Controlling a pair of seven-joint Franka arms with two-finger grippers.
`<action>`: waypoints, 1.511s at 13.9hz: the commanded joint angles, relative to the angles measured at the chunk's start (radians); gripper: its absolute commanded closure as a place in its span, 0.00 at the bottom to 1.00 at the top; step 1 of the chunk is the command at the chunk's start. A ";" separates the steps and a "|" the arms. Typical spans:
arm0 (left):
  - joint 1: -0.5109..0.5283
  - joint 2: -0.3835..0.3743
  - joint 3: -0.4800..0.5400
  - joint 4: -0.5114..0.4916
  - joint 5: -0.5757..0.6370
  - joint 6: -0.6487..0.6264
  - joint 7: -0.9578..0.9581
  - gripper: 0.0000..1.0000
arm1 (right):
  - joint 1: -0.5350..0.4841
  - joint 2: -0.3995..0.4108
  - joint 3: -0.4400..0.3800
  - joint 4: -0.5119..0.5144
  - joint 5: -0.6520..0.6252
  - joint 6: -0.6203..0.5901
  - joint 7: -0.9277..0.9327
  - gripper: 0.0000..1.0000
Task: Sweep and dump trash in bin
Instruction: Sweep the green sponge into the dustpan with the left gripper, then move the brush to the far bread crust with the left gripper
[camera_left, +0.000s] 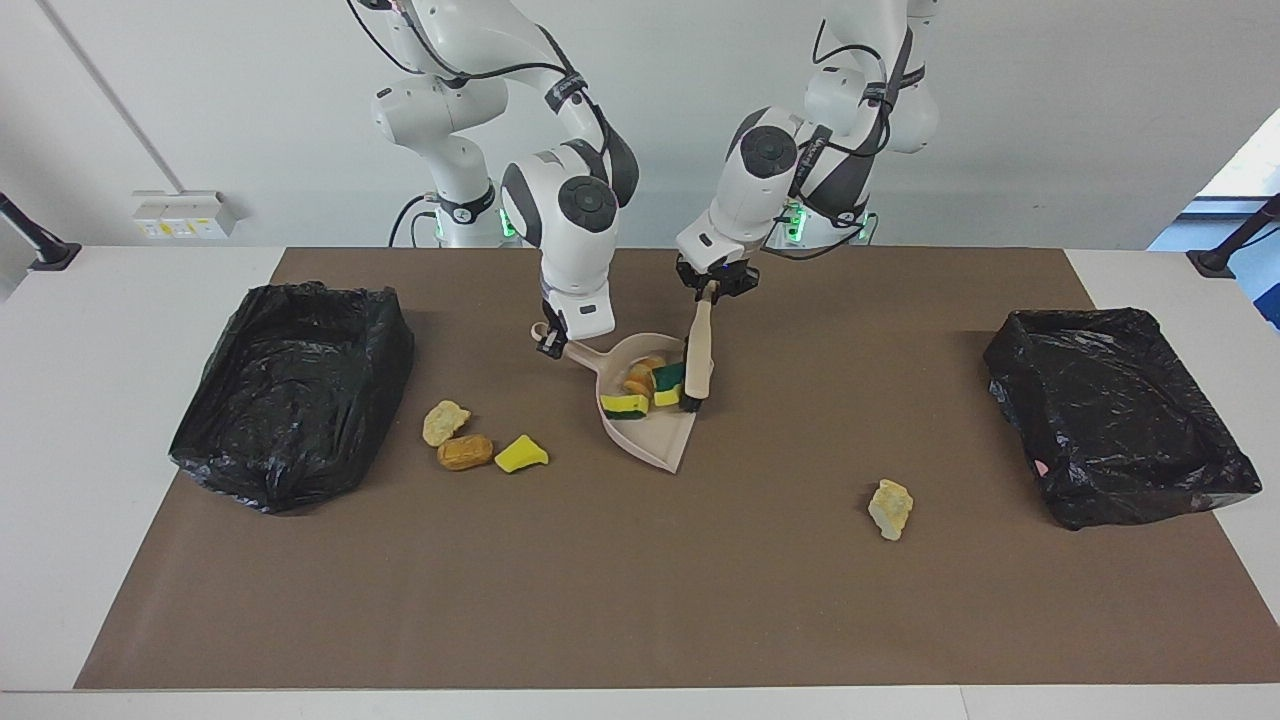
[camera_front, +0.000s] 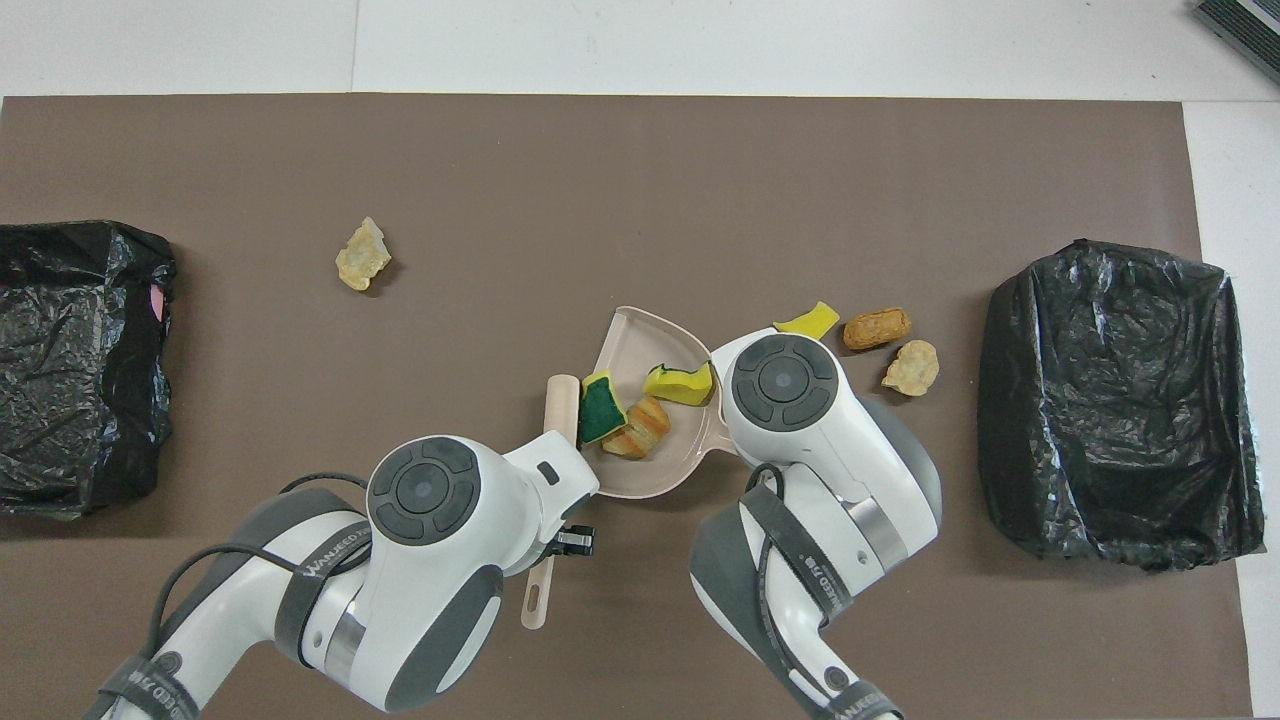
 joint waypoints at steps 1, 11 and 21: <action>-0.005 0.033 0.018 0.053 -0.013 -0.016 -0.001 1.00 | -0.009 -0.011 0.004 -0.008 -0.027 0.000 0.029 1.00; 0.100 0.036 0.024 0.122 0.069 -0.158 0.008 1.00 | -0.011 -0.008 0.006 -0.005 -0.027 0.004 0.027 1.00; 0.268 0.048 0.029 0.214 0.207 -0.205 0.130 1.00 | -0.012 -0.007 0.006 -0.006 -0.025 0.015 0.027 1.00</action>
